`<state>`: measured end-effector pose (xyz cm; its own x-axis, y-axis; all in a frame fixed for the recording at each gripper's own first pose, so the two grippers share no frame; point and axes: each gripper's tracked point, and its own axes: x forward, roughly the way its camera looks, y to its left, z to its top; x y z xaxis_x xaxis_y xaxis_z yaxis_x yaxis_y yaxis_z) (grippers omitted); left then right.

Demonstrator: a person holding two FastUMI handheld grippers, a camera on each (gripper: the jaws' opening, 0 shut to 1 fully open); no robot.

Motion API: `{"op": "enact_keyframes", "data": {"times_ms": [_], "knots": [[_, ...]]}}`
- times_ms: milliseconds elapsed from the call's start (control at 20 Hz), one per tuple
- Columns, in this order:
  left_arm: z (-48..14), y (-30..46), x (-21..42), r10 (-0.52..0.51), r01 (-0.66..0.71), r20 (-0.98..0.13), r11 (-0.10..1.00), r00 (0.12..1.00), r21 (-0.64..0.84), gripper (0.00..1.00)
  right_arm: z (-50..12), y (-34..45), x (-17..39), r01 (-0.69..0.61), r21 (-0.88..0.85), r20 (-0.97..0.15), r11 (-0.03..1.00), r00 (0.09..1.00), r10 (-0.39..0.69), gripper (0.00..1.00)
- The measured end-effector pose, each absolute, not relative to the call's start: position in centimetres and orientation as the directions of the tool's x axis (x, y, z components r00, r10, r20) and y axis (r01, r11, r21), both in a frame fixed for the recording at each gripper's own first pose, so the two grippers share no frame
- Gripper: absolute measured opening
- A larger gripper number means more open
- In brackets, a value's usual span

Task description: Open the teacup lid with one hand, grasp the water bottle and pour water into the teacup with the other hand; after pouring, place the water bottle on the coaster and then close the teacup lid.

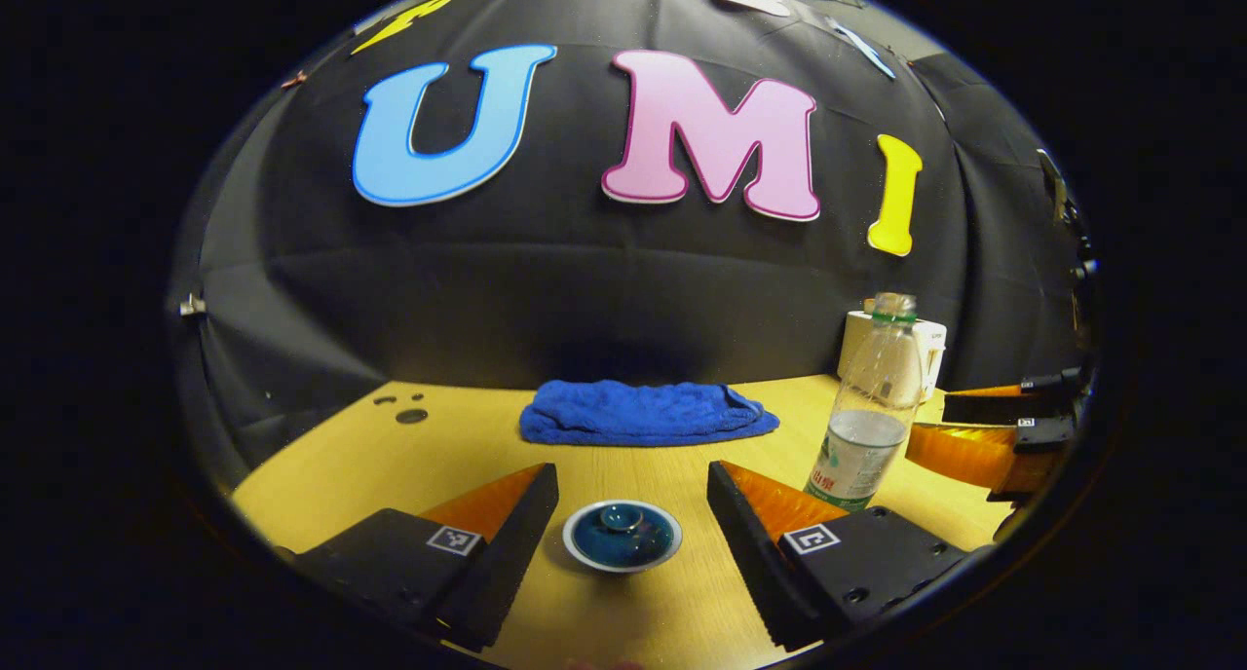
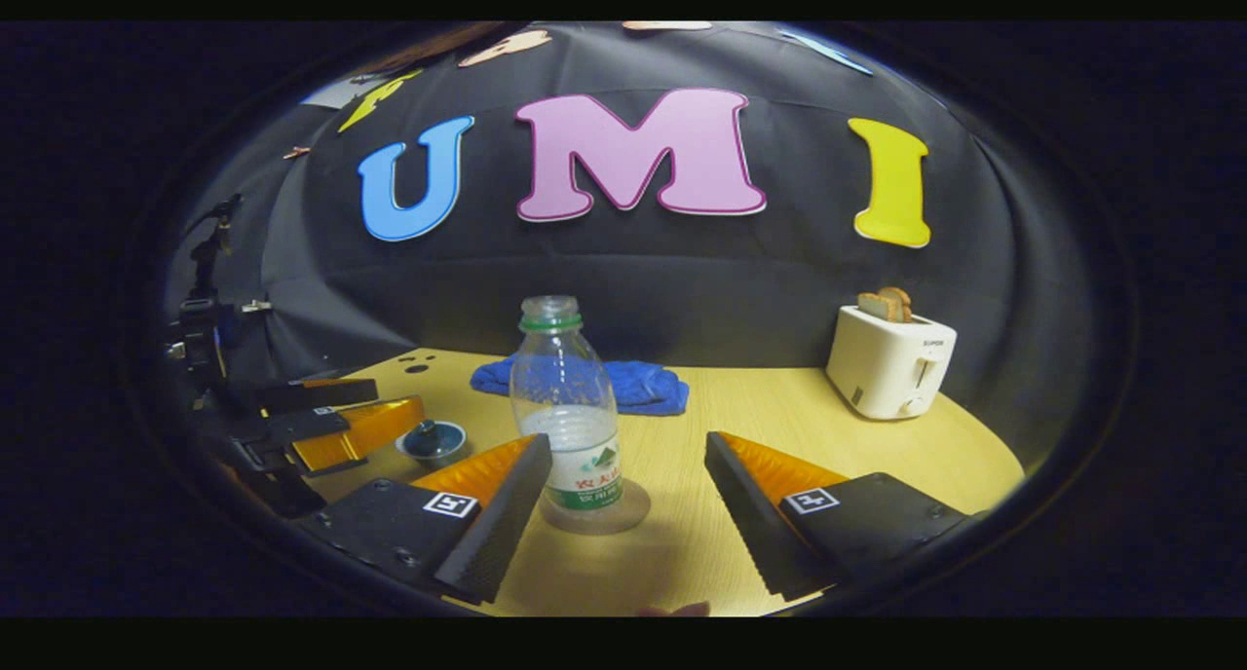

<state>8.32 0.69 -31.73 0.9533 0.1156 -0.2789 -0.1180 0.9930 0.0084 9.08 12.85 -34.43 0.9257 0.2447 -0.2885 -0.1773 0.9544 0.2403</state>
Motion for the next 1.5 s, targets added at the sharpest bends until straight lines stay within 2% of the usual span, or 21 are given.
{"op": "enact_keyframes", "data": {"times_ms": [150,350,400,450,800,1150,1500], "knots": [[-27.2,0.4,7.7,0.094,-0.093,-0.274,0.996,0.957,0.017,0.96,-30.0,12.8,9.5,-0.166,0.267,-0.249,0.949,0.94,0.235,0.98],[-21.3,0.6,6.8,0.105,-0.108,-0.276,0.994,0.955,0.002,0.96,-23.9,11.7,9.5,-0.17,0.216,-0.213,0.961,0.953,0.216,0.98],[-19.8,0.7,6.7,0.111,-0.117,-0.27,0.993,0.957,-0.005,1.0,-22.4,11.4,9.5,-0.168,0.209,-0.202,0.963,0.956,0.21,0.98],[-18.3,0.7,6.6,0.109,-0.116,-0.263,0.993,0.959,-0.012,0.96,-21.1,11.4,9.4,-0.175,0.212,-0.194,0.961,0.957,0.217,0.98],[-10.1,2.5,5.7,0.121,-0.118,-0.212,0.993,0.97,0.025,0.96,-13.5,9.9,8.1,-0.184,0.199,-0.152,0.963,0.965,0.216,0.97],[-6.7,2.0,4.0,0.124,-0.119,-0.183,0.992,0.975,0.037,0.96,-8.9,7.5,7.6,-0.163,0.168,-0.098,0.972,0.979,0.181,0.97],[-5.8,0.6,3.6,0.124,-0.121,-0.164,0.992,0.979,0.029,0.96,-8.6,6.6,6.4,-0.185,0.181,-0.093,0.966,0.974,0.204,0.96]]}}
